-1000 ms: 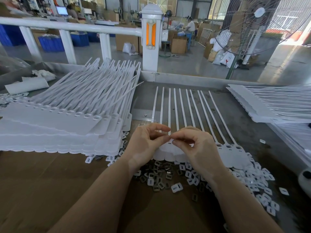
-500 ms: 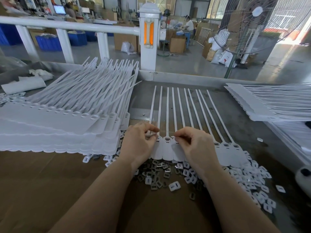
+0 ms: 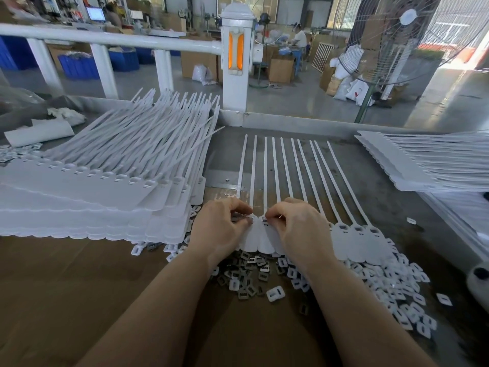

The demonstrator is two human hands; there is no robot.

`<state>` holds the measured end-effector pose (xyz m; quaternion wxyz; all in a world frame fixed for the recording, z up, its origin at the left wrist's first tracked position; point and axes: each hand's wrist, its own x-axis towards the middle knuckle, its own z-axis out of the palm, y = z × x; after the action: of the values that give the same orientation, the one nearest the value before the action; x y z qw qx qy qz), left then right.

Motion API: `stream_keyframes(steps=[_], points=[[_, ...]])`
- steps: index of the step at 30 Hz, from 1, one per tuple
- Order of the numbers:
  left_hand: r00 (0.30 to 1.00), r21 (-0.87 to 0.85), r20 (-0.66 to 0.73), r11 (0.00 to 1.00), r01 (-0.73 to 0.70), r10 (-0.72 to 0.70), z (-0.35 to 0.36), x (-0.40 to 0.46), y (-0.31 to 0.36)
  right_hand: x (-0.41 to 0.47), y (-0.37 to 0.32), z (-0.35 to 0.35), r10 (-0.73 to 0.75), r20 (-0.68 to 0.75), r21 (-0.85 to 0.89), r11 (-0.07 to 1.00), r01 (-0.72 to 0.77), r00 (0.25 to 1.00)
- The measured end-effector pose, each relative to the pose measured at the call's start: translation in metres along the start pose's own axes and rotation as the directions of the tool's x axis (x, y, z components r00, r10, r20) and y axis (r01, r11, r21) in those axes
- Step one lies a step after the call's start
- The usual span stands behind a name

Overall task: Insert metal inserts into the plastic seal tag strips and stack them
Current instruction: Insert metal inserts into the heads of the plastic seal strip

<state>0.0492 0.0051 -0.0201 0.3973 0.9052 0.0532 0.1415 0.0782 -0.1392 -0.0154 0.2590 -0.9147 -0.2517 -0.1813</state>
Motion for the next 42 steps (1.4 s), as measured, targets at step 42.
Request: stream_keyframes(steps=[42], points=[[0.999,0.044,-0.018,0.998,-0.049,0.049,0.0003,0.0013,-0.0036,-0.0044,-0.0058,-0.0071,-0.058,0.206,-0.2,0.975,0.1,0.977]])
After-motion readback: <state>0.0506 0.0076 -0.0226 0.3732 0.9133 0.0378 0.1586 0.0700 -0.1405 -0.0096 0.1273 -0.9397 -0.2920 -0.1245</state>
